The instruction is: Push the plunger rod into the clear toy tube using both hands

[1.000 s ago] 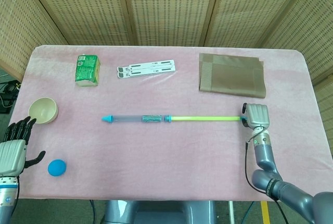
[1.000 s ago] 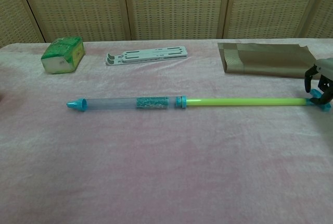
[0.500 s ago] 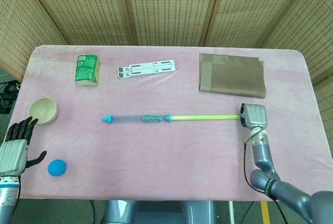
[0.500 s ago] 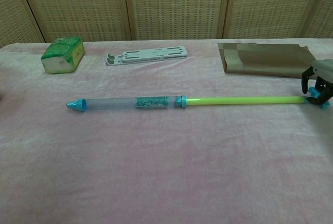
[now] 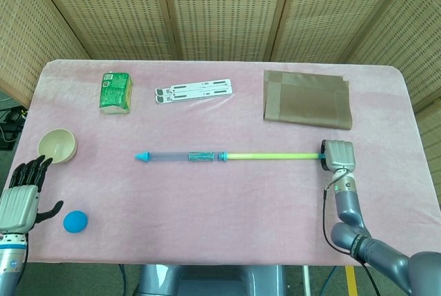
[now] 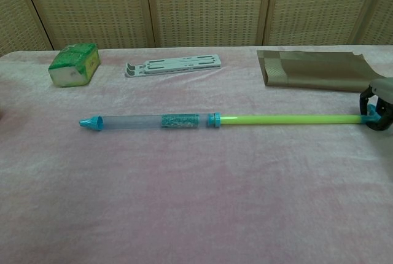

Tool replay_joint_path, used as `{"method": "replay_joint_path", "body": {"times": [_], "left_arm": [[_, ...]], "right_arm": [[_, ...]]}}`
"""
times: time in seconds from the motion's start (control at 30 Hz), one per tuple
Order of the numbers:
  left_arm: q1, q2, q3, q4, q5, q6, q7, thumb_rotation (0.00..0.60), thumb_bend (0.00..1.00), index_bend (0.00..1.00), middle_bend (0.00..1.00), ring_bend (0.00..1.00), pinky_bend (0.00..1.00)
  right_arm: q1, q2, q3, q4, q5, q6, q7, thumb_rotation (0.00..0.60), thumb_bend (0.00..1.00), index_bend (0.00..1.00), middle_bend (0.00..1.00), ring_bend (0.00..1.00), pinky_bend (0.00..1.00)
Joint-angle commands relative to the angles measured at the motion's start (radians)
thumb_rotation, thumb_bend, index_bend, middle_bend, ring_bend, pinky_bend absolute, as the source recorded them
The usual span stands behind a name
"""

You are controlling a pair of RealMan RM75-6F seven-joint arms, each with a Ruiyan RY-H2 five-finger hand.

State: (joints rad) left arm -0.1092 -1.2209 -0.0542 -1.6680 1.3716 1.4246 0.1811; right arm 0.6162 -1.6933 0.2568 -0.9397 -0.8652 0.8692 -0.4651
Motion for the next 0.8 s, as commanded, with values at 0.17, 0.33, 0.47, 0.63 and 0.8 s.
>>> {"method": "replay_joint_path", "body": {"times": [0.17,0.33,0.47,0.63,0.8], "left_arm": [[0.0,0.0,-0.001,0.0,-0.002,-0.001,-0.001,0.6,0.25,0.0,0.0,0.0,0.0],[0.0,0.0,0.0,0.001,-0.003,-0.003,-0.003,0.6,0.25,0.0,0.0,0.0,0.0],[-0.001,0.001,-0.001,0.001,-0.002,-0.004,-0.005,0.6,0.25,0.0,0.0,0.0,0.0],[-0.001,0.002,0.002,-0.002,0.001,-0.005,-0.006,0.6,0.25,0.0,0.0,0.0,0.0],[0.0,0.004,0.006,-0.011,0.009,-0.004,-0.006,0.6,0.25,0.0,0.0,0.0,0.0]], "right_arm": [[-0.001,-0.013,-0.011,0.021,0.001,-0.01,-0.001,0.6,0.57,0.54,0.96,0.95,0.56],[-0.005,-0.021,-0.016,0.032,0.003,-0.008,-0.004,0.6,0.58,0.67,0.97,0.95,0.56],[-0.012,-0.017,-0.018,0.015,-0.01,0.01,0.003,0.6,0.62,0.77,0.97,0.96,0.56],[-0.024,0.024,-0.018,-0.075,-0.034,0.047,0.008,0.6,0.66,0.81,0.98,0.96,0.56],[-0.034,0.112,-0.001,-0.259,-0.017,0.104,-0.051,0.6,0.68,0.82,0.98,0.96,0.56]]}}
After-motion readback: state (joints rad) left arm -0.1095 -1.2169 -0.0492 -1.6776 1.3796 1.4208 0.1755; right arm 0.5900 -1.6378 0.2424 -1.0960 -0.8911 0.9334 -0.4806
